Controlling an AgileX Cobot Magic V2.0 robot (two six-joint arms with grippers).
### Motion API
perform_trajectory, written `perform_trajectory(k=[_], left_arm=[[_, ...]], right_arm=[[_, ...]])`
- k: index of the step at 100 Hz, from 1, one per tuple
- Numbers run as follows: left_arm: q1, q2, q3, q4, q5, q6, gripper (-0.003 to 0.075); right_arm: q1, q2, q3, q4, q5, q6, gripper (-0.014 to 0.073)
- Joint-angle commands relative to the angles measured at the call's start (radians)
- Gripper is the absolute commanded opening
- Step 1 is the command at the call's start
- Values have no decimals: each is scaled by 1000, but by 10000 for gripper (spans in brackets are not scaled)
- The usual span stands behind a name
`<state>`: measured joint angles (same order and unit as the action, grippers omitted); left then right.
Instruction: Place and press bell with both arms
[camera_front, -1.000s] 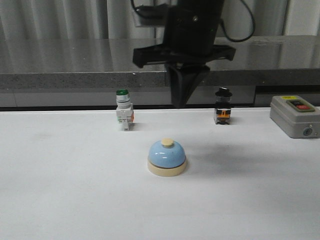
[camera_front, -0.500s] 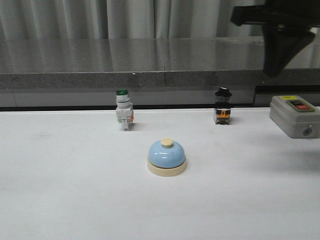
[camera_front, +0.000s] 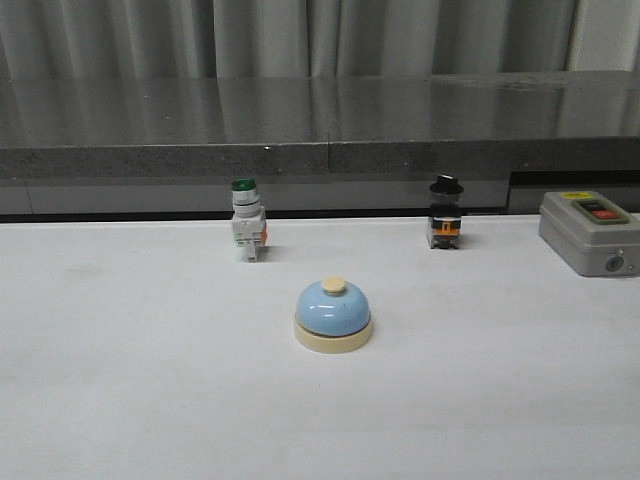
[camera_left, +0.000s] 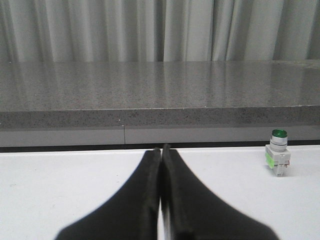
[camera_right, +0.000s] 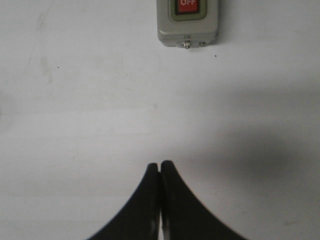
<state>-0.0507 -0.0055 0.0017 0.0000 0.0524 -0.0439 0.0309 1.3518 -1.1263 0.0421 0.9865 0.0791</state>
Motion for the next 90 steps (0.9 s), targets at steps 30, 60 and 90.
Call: perform_trajectory(k=[30,60,90], left_arm=[[2,-28,42,-6,-73,-9,-20],[2,-28,42,-6,-73,-9,-20],[2,-28,42,-6,-73,-9,-20]], right_arm=[[-6,-347,212,-2,-141,11,-60],[-6,-670,375,-2,-226,11,-60],[-6,-1016,536,-2,-337,11,-60]])
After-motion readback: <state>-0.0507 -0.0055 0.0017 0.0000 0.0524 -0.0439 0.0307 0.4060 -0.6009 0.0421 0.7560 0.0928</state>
